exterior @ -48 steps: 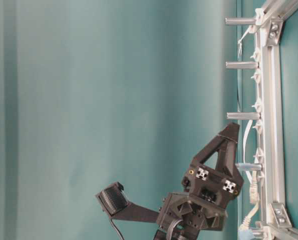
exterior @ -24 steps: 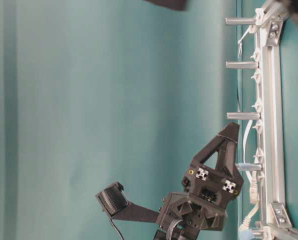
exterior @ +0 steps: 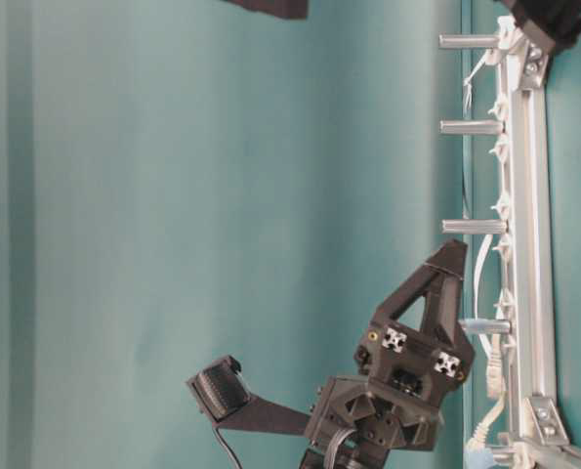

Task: Insert the wire through the string loop located on the right side.
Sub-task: 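Lift the cable and carry it right toward the frame's lower-right corner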

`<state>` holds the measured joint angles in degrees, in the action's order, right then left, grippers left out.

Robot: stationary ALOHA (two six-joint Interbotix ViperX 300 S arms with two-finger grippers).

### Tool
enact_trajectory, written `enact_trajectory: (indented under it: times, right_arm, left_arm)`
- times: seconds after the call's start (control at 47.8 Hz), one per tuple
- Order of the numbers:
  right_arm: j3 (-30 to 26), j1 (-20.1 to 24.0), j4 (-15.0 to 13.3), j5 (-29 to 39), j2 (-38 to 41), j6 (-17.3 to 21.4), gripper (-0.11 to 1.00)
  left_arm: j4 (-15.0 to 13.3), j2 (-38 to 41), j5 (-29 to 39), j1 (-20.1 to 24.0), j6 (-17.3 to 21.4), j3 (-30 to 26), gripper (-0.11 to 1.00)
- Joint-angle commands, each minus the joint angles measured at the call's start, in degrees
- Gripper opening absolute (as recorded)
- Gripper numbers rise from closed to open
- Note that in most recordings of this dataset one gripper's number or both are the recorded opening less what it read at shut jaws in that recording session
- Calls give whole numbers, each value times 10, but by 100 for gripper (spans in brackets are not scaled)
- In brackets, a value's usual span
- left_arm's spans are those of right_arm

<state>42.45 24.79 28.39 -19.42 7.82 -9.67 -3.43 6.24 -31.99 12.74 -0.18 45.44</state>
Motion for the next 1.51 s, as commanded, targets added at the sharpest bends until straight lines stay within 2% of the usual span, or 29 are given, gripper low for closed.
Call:
enact_trajectory:
  times: [0.0, 0.335, 0.941, 1.485]
  right_arm:
    - [-4, 0, -1, -1, -17, 0, 7]
    - [18, 1, -1, 11, -45, -1, 7]
    - [227, 7, -1, 119, -318, 3, 7]
    - [321, 3, -1, 161, -419, 4, 7]
  left_arm:
    - [2, -11, -3, -1, -2, -8, 73]
    - [2, -11, 7, -1, -2, -8, 73]
    - [2, -16, 19, 4, -2, -9, 72]
    - [2, -16, 19, 10, -2, -13, 72]
